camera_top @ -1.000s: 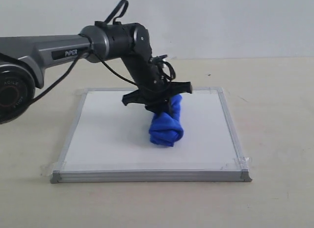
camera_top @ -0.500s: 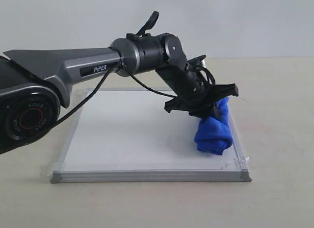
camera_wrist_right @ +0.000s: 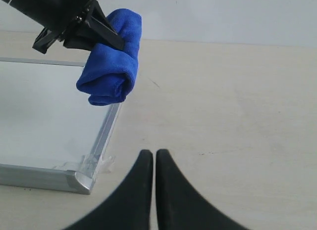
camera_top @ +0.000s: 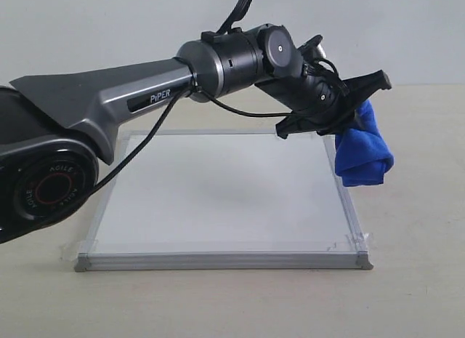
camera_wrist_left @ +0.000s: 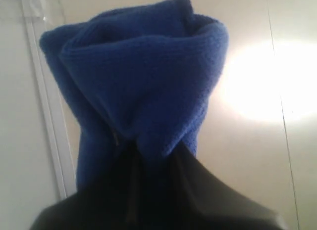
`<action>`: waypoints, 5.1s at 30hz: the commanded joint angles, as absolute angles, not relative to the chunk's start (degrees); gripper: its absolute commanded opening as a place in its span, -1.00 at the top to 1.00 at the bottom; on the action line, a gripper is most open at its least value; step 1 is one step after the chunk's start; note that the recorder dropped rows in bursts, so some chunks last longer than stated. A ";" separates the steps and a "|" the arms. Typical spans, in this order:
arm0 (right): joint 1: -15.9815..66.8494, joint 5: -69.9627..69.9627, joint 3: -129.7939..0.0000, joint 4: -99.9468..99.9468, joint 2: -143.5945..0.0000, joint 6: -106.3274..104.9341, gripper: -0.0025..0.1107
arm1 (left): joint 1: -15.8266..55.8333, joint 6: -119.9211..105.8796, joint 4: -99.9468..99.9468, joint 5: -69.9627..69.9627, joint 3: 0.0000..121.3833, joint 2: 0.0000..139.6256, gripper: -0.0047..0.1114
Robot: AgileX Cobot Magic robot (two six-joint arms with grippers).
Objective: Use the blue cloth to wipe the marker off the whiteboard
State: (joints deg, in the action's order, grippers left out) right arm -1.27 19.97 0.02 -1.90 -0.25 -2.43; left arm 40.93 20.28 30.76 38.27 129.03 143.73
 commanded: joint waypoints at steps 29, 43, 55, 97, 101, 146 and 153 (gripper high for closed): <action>-1.64 19.67 0.00 -1.75 0.00 -2.47 0.96 | 41.25 16.97 45.58 33.91 129.36 151.72 0.84; -1.64 19.67 0.00 -1.75 0.00 -2.47 0.96 | 41.25 16.97 45.58 35.60 129.36 151.72 0.31; -1.64 19.67 0.00 -1.75 0.00 -2.47 0.96 | 41.14 14.98 46.07 37.15 129.36 151.62 -0.52; -1.64 19.58 0.00 -1.75 0.00 -2.47 0.96 | 26.59 -18.80 26.21 69.96 129.36 106.52 0.84; -1.64 19.58 0.00 -1.75 0.00 -2.47 0.96 | 26.59 -11.68 7.86 69.96 129.10 93.62 0.84; -1.64 19.67 0.00 -1.75 0.00 -2.47 0.96 | 14.26 -4.91 9.93 16.07 28.08 20.16 0.84; -1.64 19.67 0.00 -1.75 0.00 -2.47 0.96 | 3.91 -6.60 11.14 13.59 13.46 13.76 0.84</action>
State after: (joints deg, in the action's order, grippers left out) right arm -1.27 20.06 0.02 -1.90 -0.25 -2.43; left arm 6.86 -5.21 10.31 15.62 17.30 16.25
